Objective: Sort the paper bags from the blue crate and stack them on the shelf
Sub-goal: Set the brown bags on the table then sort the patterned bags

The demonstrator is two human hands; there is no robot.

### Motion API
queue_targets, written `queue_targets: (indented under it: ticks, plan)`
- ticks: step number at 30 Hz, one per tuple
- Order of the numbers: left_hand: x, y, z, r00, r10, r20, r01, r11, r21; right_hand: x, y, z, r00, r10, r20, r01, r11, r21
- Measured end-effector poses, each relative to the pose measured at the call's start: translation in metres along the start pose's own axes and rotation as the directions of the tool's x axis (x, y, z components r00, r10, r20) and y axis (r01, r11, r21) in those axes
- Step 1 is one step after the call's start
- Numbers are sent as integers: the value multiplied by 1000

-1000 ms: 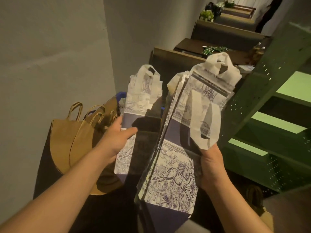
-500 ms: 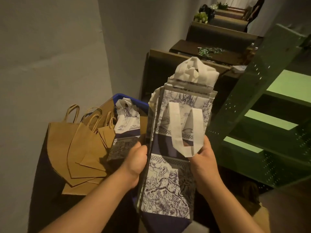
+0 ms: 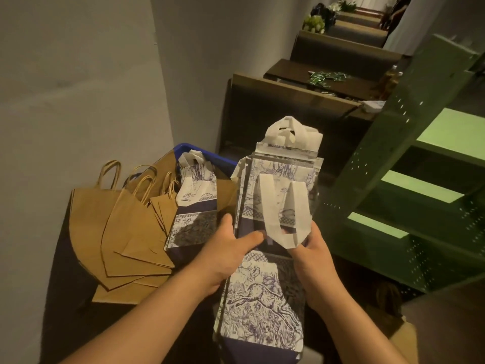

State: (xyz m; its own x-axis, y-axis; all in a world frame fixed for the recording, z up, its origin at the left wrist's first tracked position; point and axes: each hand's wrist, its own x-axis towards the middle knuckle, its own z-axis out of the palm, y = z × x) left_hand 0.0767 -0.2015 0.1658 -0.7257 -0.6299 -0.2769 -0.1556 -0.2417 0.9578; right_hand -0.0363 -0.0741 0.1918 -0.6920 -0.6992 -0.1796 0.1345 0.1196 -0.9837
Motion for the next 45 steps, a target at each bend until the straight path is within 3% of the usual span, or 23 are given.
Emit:
queue_targets:
  ticks: [5,13,20,25,27,30,33,35,38,45]
  plan:
    - [-1,0,6,997,72,-8,-71,995,69,1,2,5,997,77,-14,-77,997,25]
    - [4,-3,5,995,100,-18,-98,991,91,7,0,8,997,80,-12,-80,997,7]
    - [10,22,-6,998,-51,42,44,986,158,12,4,5,995,80,-63,-78,997,24]
    - [37,37,-33,976,-155,-151,180,969,170,19,10,-3,981,151,-123,-148,988,38]
    - [56,31,-52,942,-141,-303,235,925,298,19,11,-4,980,156,-126,-153,988,31]
    - [76,17,-80,882,-102,-460,377,740,558,17,11,-3,980,156,-124,-154,988,26]
    - [93,-7,-98,847,-205,-491,520,513,683,15,11,-4,979,160,-126,-159,987,17]
    - [100,-27,-105,835,-254,-488,549,436,713,14,11,-5,978,162,-129,-161,987,13]
    - [99,-40,-106,812,-235,-535,580,434,689,12,11,-8,980,149,-134,-149,989,9]
    - [116,-60,-124,804,-215,-554,570,542,617,10,15,-14,978,147,-145,-143,989,38]
